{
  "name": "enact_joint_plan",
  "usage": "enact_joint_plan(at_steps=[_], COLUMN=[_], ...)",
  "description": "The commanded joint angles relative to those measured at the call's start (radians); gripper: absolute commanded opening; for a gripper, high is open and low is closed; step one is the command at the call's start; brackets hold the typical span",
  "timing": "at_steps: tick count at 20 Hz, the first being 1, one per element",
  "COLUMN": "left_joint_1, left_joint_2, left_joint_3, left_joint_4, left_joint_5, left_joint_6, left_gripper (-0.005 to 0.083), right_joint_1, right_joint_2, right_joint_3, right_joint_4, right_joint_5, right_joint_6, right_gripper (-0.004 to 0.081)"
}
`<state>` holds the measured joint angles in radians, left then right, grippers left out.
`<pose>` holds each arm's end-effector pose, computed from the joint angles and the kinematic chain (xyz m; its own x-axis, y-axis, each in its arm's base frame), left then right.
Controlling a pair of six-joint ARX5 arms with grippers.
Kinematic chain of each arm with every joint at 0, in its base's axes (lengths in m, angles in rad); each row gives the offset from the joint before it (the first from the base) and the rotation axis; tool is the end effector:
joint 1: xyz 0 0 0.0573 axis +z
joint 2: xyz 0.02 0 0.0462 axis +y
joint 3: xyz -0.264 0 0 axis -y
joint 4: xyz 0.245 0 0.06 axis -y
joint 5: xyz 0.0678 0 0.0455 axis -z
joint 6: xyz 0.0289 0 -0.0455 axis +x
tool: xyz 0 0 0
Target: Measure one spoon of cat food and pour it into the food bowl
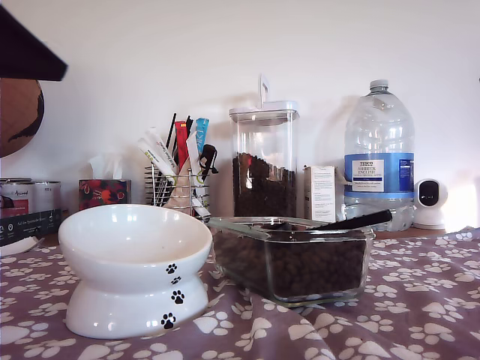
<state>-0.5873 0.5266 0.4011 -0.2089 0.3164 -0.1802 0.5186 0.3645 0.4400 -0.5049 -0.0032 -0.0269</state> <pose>0.1052 -0.0808 0.2338 0.5749 -0.7565 -0.3119 0.7098 0.6507 -0.2698 0.0877 0.0502 0.2357 0.7881 0.4534 -0.4163 -0.5077 0.8612 -0.0231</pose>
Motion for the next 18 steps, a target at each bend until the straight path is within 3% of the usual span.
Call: enact_joint_plan(at_steps=[1,8,18], left_joint_1=[-0.026,-0.109,-0.109], left_joint_2=[0.063,0.232,0.24], left_joint_3=[0.03,0.077,0.077], left_joint_4=[0.023,0.077,0.082], left_joint_5=[0.004,-0.012,-0.011], left_joint_6=[-0.003,-0.003,-0.003], left_gripper=[-0.0019,-0.0019,-0.0019], right_joint_1=[0.0,0.0,0.0], right_joint_2=[0.048,0.117,0.117], right_joint_3=[0.027,0.05,0.05], right_joint_4=[-0.015,-0.047,-0.047], right_joint_5=[-0.02,-0.021,-0.021], right_joint_6=[0.001,0.002,0.001], right_gripper=[-0.0012,-0.0012,-0.0012])
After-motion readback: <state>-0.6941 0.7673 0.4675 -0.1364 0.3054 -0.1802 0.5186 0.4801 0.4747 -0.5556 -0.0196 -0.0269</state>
